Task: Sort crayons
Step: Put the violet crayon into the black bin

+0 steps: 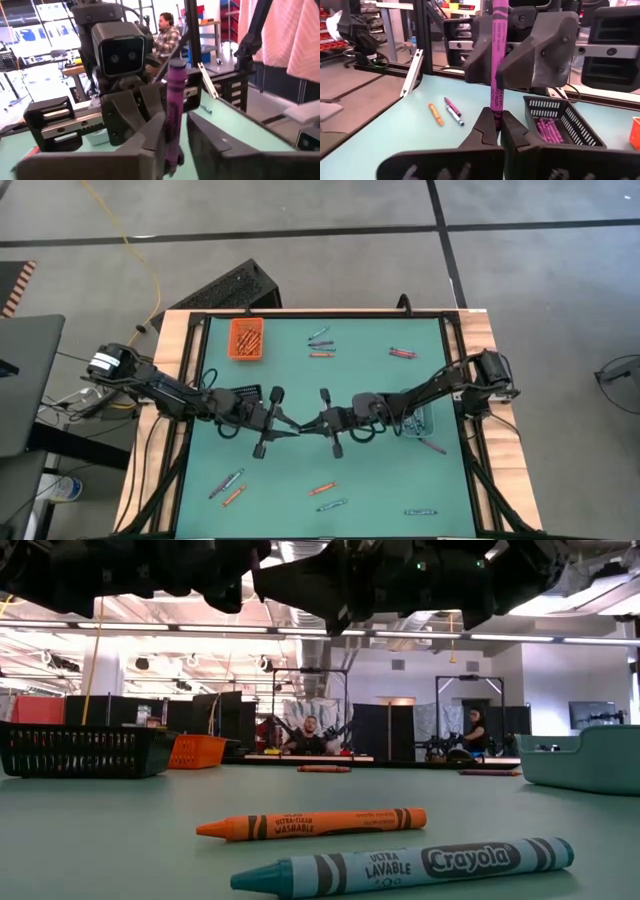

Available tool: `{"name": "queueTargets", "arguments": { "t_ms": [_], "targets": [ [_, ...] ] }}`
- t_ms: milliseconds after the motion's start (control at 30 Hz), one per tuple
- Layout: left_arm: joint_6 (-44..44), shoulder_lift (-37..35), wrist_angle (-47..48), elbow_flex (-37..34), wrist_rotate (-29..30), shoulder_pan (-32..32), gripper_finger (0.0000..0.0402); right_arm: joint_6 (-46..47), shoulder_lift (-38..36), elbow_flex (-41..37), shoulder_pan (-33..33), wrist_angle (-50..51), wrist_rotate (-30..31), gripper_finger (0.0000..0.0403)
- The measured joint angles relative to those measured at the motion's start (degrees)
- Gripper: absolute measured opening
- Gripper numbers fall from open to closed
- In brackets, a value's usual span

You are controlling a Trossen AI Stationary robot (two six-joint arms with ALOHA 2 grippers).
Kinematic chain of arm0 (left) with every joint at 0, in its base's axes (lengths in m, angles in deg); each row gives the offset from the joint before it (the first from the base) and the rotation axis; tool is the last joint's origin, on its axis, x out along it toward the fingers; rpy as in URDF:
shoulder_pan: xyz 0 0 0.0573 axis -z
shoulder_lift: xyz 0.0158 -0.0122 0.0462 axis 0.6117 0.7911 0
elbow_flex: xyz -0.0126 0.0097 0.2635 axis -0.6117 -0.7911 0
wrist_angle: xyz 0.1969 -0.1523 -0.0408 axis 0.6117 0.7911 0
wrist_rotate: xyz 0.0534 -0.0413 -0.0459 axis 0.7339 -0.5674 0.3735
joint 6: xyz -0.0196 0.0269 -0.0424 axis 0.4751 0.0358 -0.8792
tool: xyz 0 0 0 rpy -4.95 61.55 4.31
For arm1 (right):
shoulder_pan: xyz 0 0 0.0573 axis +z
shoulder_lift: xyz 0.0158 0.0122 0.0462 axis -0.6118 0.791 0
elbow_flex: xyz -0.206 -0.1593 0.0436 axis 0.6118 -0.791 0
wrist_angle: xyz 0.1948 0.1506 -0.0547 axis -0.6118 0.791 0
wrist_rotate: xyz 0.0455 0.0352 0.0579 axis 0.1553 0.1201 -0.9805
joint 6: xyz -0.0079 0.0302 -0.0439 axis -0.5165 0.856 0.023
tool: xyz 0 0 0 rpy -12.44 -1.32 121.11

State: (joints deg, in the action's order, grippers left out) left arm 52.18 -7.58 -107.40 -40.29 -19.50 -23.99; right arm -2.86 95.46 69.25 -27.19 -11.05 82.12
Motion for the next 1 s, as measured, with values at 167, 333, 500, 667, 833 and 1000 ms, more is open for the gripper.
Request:
{"name": "queueTargets", "arguments": {
  "t_ms": [167, 333, 500, 667, 833, 1000],
  "targets": [
    [1.00, 0.00, 2.41, 0.02, 0.06, -0.02, 0.0013, -0.72, 0.00, -0.02, 0.02, 0.73, -0.40, 0.0013],
    [0.50, -0.11, 3.34, 0.02, 0.06, -0.02, 0.0012, -5.07, -0.02, -0.02, -0.18, 0.67, -0.42, 0.0053],
    [-0.60, -6.64, 16.88, 1.31, 0.77, -1.47, 0.0011, -6.93, -2.94, -0.02, -1.17, 3.93, 2.82, 0.0109],
    [-4.38, -19.45, 56.89, 10.24, 6.70, -4.17, 0.0011, -5.43, -9.17, 0.02, -2.20, 17.95, 5.83, 0.0153],
    [-15.23, -23.12, 92.81, 16.91, 11.81, -7.84, 0.0011, 3.07, -10.07, -0.13, -1.98, 21.58, 5.79, 0.0169],
    [-24.71, -21.47, 107.05, 15.72, 10.13, -11.40, 0.0010, 2.25, -6.19, -0.11, -1.08, 18.06, 5.77, 0.0166]
  ]
}}
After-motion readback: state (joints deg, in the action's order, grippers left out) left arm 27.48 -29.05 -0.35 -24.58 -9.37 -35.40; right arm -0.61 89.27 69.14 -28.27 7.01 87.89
